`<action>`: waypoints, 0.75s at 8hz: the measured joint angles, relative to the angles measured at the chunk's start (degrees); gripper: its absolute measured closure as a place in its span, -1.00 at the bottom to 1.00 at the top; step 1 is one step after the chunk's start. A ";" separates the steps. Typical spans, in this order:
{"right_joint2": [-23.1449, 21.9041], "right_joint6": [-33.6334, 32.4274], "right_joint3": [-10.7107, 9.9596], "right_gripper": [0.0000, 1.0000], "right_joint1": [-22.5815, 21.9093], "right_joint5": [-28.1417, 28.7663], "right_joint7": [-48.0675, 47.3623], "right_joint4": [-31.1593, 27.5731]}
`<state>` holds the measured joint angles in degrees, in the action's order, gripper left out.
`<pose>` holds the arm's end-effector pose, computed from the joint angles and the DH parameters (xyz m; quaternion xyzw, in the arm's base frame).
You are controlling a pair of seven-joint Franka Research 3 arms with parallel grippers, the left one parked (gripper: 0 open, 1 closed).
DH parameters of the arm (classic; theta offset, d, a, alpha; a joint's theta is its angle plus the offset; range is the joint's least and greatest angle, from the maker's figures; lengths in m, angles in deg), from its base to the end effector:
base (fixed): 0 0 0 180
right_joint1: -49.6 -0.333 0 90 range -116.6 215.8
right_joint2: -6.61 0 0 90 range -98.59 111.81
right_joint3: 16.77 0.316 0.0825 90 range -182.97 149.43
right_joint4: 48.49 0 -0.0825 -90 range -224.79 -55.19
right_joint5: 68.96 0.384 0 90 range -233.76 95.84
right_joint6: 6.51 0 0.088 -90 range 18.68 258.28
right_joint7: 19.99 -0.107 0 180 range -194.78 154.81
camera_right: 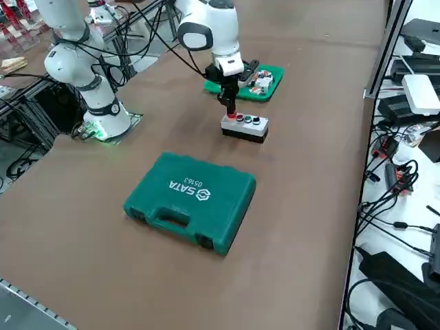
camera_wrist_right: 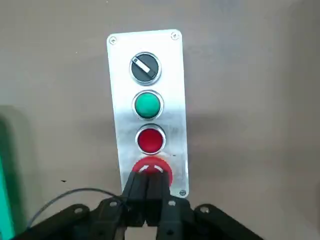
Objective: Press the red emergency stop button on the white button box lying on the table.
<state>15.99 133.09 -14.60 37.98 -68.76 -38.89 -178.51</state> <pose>0.5184 0.1273 0.2868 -0.9989 0.0462 -0.0005 0.0046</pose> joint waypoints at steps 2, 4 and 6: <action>0.04 0.45 -0.02 0.97 0.00 0.00 -0.13 -0.03; 0.19 0.72 -0.07 0.97 0.00 0.00 -0.18 -0.16; 0.39 0.96 -0.12 0.97 0.01 0.00 -0.23 -0.36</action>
<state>16.37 134.04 -14.73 37.99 -68.76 -39.13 -178.87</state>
